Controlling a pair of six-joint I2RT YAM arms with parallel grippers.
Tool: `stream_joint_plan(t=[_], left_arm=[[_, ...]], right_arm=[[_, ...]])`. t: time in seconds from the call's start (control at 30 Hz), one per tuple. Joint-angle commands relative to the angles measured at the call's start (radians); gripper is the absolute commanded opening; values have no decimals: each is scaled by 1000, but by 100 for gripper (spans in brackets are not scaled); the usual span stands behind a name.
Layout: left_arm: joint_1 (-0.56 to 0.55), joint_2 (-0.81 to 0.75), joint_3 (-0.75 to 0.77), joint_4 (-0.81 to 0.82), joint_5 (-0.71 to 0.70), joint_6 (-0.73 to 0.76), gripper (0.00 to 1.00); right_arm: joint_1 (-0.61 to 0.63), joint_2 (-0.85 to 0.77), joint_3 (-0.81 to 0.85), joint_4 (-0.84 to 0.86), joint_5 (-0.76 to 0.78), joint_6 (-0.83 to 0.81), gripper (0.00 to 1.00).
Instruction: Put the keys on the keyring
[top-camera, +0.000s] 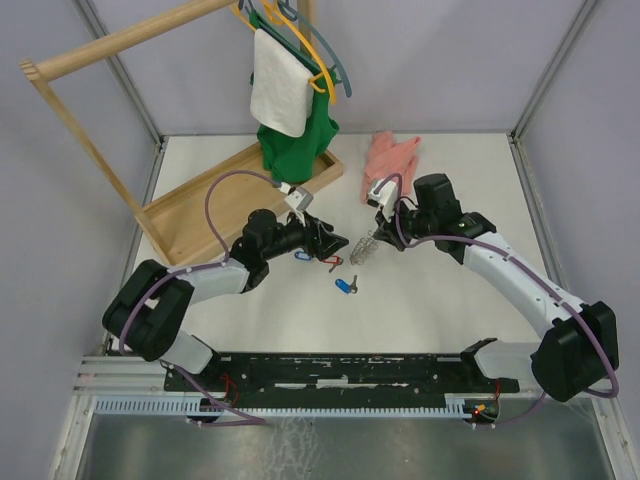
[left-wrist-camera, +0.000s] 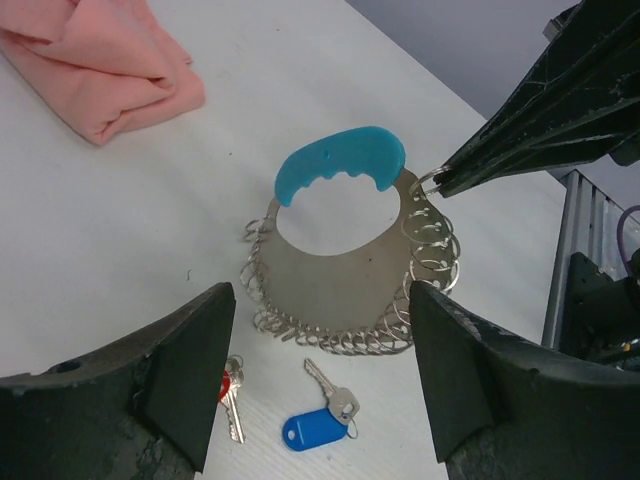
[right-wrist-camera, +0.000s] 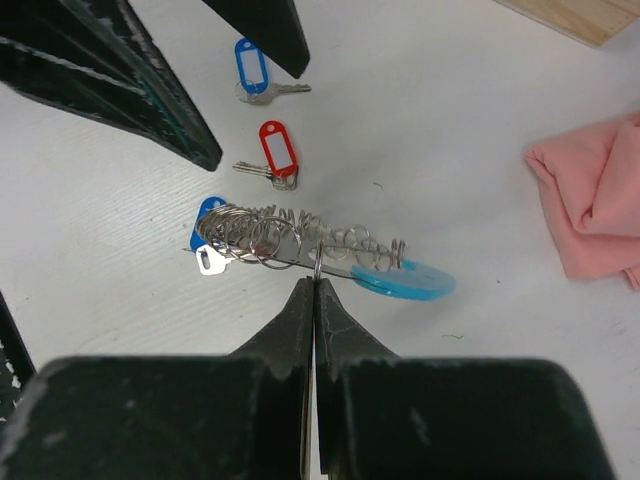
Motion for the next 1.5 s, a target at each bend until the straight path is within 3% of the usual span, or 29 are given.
stream_joint_plan(t=[0.0,0.1,0.57,0.97,1.47], left_arm=[[-6,57,-20,337,81,94,74],[-6,71,-35,380,123,181,68],[-49,127,-45,420,200,363,66],[-66,207,-37,557,288,458,52],[-80,259,31,566,328,473,36]], right_arm=[[-2,-10,22,14,-102,-87,1],[-2,-19,-7,29,-121,-167,1],[2,-58,-98,59,-226,-563,1],[8,-61,-94,36,-265,-610,1],[15,-55,-94,36,-283,-615,1]])
